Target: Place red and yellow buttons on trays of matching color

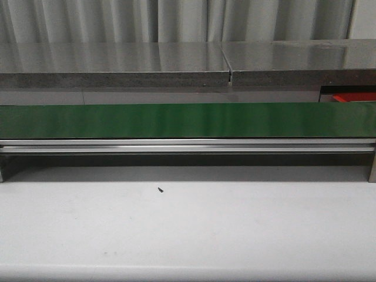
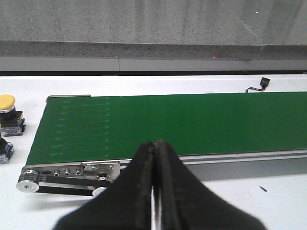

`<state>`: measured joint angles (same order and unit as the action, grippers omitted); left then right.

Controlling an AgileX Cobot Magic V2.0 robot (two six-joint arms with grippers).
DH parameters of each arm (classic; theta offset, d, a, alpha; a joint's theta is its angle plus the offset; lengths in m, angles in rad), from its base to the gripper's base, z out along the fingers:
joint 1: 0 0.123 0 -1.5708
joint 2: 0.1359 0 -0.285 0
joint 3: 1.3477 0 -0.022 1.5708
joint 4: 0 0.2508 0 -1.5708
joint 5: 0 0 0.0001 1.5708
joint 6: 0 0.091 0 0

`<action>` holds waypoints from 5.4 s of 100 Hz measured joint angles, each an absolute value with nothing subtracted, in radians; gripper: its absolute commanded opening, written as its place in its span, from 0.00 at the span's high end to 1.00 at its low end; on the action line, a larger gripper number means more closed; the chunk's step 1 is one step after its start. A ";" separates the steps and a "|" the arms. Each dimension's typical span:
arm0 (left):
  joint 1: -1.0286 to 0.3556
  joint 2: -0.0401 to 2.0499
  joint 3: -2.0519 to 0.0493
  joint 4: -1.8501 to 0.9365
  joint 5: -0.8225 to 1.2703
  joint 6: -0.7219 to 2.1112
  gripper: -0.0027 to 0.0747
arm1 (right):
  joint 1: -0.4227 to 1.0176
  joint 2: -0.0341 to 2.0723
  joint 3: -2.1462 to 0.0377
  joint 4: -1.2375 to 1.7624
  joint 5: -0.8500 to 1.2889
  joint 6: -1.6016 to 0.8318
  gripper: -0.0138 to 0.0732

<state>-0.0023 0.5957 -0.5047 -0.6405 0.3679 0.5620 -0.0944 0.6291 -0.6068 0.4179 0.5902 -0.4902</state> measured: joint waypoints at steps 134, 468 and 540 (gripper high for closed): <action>0.143 0.777 -0.720 -0.504 0.487 0.322 0.13 | -0.094 0.595 -0.580 0.418 0.637 -0.494 0.95; 0.313 1.827 -1.544 -0.449 0.858 0.343 0.99 | -0.094 0.595 -0.580 0.418 0.639 -0.494 0.95; 0.087 1.877 -1.544 -0.253 0.845 0.281 0.98 | -0.094 0.595 -0.580 0.418 0.639 -0.494 0.95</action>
<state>0.0870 1.8774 -1.5443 -0.2534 0.8454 0.2813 -0.0944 0.5949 -0.5801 0.4179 0.6389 -0.4940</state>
